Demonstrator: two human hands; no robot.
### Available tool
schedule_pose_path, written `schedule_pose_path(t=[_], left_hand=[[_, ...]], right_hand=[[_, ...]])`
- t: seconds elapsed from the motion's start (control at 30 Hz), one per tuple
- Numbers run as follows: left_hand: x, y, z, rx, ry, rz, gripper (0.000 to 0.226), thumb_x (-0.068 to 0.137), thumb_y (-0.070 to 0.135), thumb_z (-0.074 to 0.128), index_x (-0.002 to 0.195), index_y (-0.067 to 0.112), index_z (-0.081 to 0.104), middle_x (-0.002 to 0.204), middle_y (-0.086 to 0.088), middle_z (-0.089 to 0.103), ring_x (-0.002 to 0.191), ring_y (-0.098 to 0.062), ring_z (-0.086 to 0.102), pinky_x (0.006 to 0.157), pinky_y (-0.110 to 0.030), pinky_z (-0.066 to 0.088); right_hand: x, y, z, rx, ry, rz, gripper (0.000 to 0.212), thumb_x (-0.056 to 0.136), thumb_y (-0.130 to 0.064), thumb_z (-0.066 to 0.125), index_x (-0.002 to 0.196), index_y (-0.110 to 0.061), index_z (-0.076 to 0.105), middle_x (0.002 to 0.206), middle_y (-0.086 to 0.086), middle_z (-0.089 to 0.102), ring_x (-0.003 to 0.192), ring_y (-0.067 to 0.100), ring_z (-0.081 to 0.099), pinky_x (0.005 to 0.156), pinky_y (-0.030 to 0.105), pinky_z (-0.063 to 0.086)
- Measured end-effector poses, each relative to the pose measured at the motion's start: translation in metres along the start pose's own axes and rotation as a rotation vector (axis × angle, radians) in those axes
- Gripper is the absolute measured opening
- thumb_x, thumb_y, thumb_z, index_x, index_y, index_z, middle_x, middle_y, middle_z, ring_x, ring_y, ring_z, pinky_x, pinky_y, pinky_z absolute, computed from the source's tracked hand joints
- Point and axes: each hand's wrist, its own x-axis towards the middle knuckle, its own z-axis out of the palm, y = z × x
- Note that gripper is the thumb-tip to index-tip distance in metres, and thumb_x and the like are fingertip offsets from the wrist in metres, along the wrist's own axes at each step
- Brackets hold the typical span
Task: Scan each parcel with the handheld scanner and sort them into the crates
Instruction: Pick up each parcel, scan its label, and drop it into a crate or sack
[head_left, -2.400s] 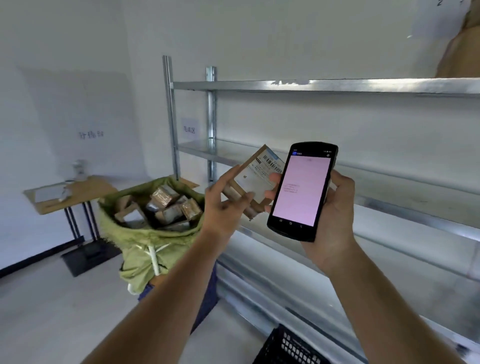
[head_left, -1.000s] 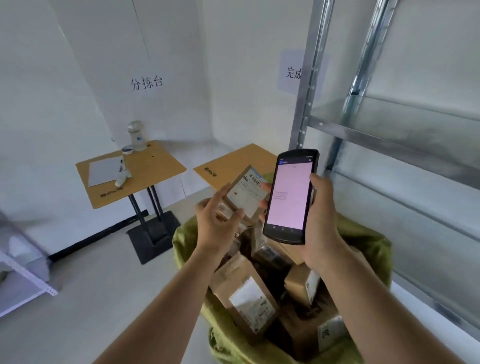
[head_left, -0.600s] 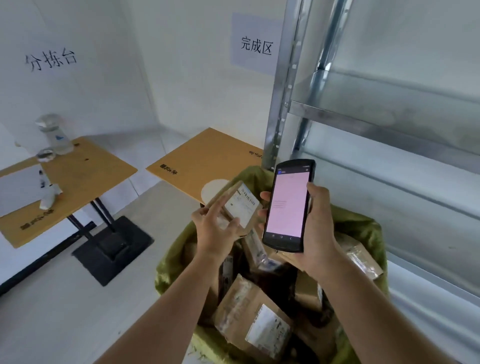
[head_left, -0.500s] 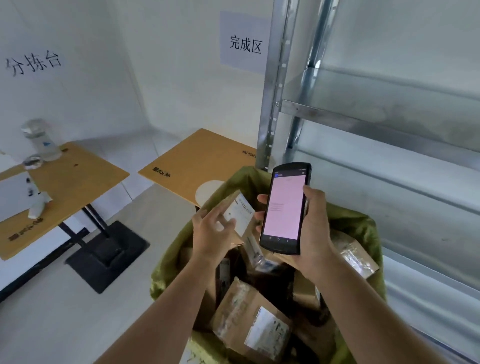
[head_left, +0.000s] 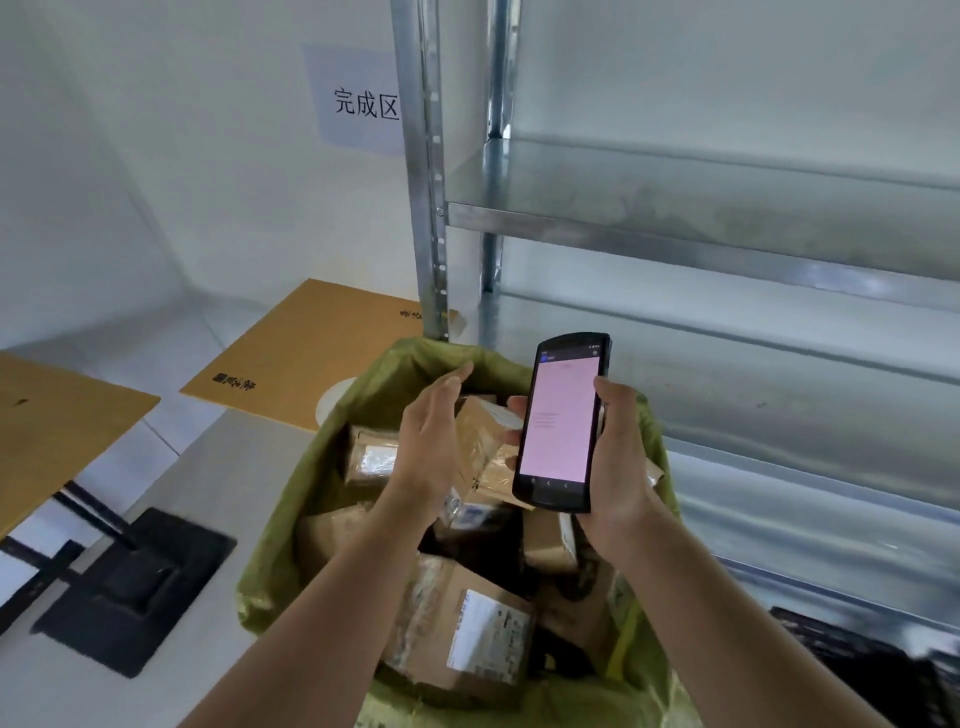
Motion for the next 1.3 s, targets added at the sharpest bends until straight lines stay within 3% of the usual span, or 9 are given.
schedule_pose_path(t=[0.1, 0.2, 0.27, 0.4, 0.5, 0.63, 1.07, 1.23, 1.3], left_hand=[[-0.011, 0.008, 0.023, -0.036, -0.054, -0.006, 0.039, 0.113, 0.042, 0.038, 0.137, 0.032, 0.067, 0.125, 0.025, 0.066, 0.110, 0.016, 0.057, 0.102, -0.017, 0.042], [-0.035, 0.023, 0.049, -0.042, -0.101, -0.051, 0.044, 0.099, 0.060, 0.047, 0.132, 0.042, 0.070, 0.136, 0.016, 0.064, 0.129, 0.000, 0.055, 0.121, -0.037, 0.038], [-0.055, 0.032, 0.072, -0.018, -0.128, -0.037, 0.036, 0.094, 0.064, 0.047, 0.115, 0.051, 0.075, 0.138, 0.015, 0.063, 0.140, -0.011, 0.050, 0.125, -0.046, 0.035], [-0.106, 0.044, 0.131, -0.073, -0.199, -0.021, 0.023, 0.113, 0.035, 0.043, 0.113, 0.041, 0.066, 0.113, 0.020, 0.059, 0.123, -0.007, 0.057, 0.107, -0.029, 0.046], [-0.153, 0.050, 0.180, -0.081, -0.235, -0.021, 0.022, 0.113, 0.032, 0.044, 0.114, 0.031, 0.066, 0.098, 0.007, 0.062, 0.089, 0.000, 0.065, 0.081, -0.016, 0.055], [-0.218, 0.043, 0.255, -0.061, -0.334, -0.003, 0.027, 0.113, 0.031, 0.041, 0.121, 0.033, 0.067, 0.146, -0.002, 0.061, 0.138, -0.021, 0.054, 0.115, -0.039, 0.044], [-0.390, -0.019, 0.493, 0.057, -0.737, -0.084, 0.036, 0.114, 0.033, 0.036, 0.136, 0.026, 0.064, 0.145, -0.002, 0.060, 0.140, -0.028, 0.053, 0.118, -0.046, 0.042], [-0.424, -0.045, 0.580, 0.096, -0.878, -0.132, 0.049, 0.096, 0.055, 0.046, 0.134, 0.031, 0.066, 0.142, 0.007, 0.064, 0.137, -0.024, 0.055, 0.115, -0.042, 0.044], [-0.429, -0.060, 0.617, 0.107, -0.902, -0.167, 0.047, 0.094, 0.056, 0.046, 0.130, 0.034, 0.068, 0.142, 0.005, 0.064, 0.137, -0.025, 0.055, 0.113, -0.042, 0.044]], right_hand=[[-0.023, -0.007, -0.021, 0.027, 0.057, -0.048, 0.053, 0.102, -0.056, 0.038, 0.124, -0.020, 0.070, 0.116, 0.018, 0.079, 0.093, 0.035, 0.071, 0.088, 0.048, 0.056], [-0.047, -0.010, -0.050, 0.065, 0.102, -0.115, 0.063, 0.089, -0.063, 0.048, 0.126, -0.017, 0.070, 0.116, 0.022, 0.077, 0.091, 0.038, 0.070, 0.080, 0.044, 0.057], [-0.065, -0.015, -0.074, 0.068, 0.093, -0.156, 0.059, 0.098, -0.058, 0.041, 0.123, -0.013, 0.069, 0.110, 0.019, 0.078, 0.087, 0.037, 0.068, 0.076, 0.040, 0.054], [-0.113, -0.027, -0.132, 0.081, 0.107, -0.187, 0.058, 0.105, -0.053, 0.029, 0.099, -0.016, 0.073, 0.102, 0.020, 0.070, 0.082, 0.034, 0.061, 0.075, 0.040, 0.047], [-0.152, -0.032, -0.186, 0.100, 0.165, -0.204, 0.069, 0.103, -0.057, 0.029, 0.122, -0.002, 0.066, 0.105, 0.021, 0.068, 0.091, 0.038, 0.062, 0.084, 0.050, 0.046], [-0.208, -0.033, -0.264, 0.111, 0.251, -0.200, 0.063, 0.108, -0.051, 0.021, 0.124, -0.017, 0.072, 0.118, 0.014, 0.079, 0.095, 0.037, 0.070, 0.090, 0.055, 0.054], [-0.359, -0.013, -0.509, 0.249, 0.636, -0.123, 0.069, 0.110, -0.051, 0.021, 0.126, -0.007, 0.071, 0.111, 0.018, 0.079, 0.091, 0.036, 0.072, 0.067, 0.034, 0.059], [-0.367, -0.004, -0.593, 0.276, 0.805, -0.104, 0.060, 0.106, -0.053, 0.026, 0.128, -0.016, 0.068, 0.118, 0.019, 0.077, 0.102, 0.042, 0.075, 0.104, 0.059, 0.056], [-0.363, -0.002, -0.631, 0.299, 0.844, -0.101, 0.059, 0.105, -0.055, 0.026, 0.135, -0.020, 0.063, 0.120, 0.021, 0.075, 0.098, 0.040, 0.076, 0.107, 0.064, 0.053]])
